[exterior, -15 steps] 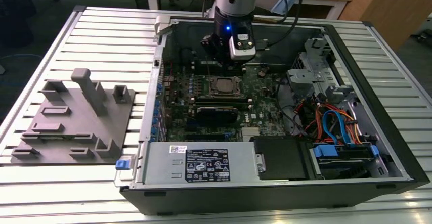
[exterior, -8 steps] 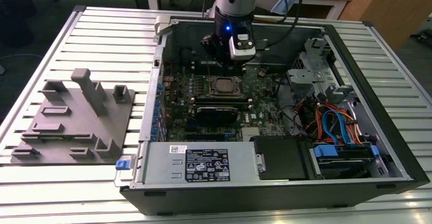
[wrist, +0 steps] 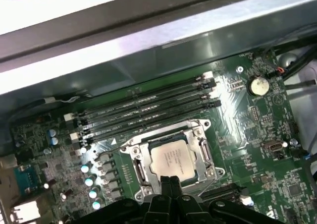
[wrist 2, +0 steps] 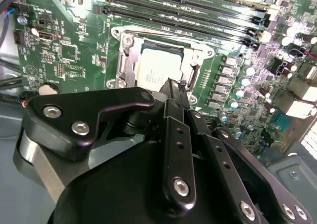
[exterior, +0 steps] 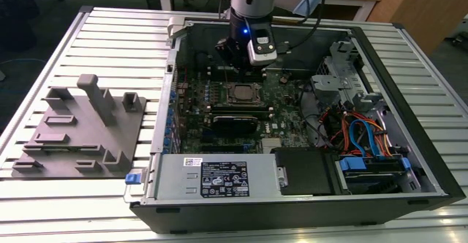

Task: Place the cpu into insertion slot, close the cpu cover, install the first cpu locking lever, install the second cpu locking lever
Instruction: 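Install the first cpu locking lever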

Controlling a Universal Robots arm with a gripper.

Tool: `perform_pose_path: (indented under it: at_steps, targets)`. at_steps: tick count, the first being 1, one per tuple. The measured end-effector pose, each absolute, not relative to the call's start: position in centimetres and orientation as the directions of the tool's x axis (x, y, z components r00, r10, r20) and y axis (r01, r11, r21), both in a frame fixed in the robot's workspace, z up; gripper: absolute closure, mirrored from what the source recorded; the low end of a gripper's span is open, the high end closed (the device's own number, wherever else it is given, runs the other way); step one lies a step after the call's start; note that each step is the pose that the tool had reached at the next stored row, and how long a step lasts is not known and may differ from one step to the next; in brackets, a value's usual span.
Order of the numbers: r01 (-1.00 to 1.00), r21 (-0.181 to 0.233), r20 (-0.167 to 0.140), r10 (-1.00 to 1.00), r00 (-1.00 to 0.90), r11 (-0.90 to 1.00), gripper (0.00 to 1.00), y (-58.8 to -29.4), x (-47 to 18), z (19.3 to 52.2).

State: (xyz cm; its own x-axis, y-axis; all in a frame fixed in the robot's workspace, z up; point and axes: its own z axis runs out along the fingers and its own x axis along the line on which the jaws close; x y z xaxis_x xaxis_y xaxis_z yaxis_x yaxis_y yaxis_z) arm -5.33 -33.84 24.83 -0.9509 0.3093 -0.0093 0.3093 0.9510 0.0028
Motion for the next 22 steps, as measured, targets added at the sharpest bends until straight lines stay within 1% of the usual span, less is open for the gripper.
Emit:
perform_pose_path:
  at_steps: [5,8,17,22]
  targets:
    - [0.307,0.054,-0.005,0.308,-0.952,0.95,0.9,-33.83,-5.8,24.8]
    - [0.293,0.055,-0.007,0.294,-0.956,0.955,0.9,-33.83,-5.89,24.78]
    - [0.14,0.055,-0.007,0.141,-0.99,0.989,0.9,-33.84,-5.89,24.52]
    - [0.128,0.055,-0.008,0.129,-0.992,0.99,0.9,-33.84,-6.37,24.5]
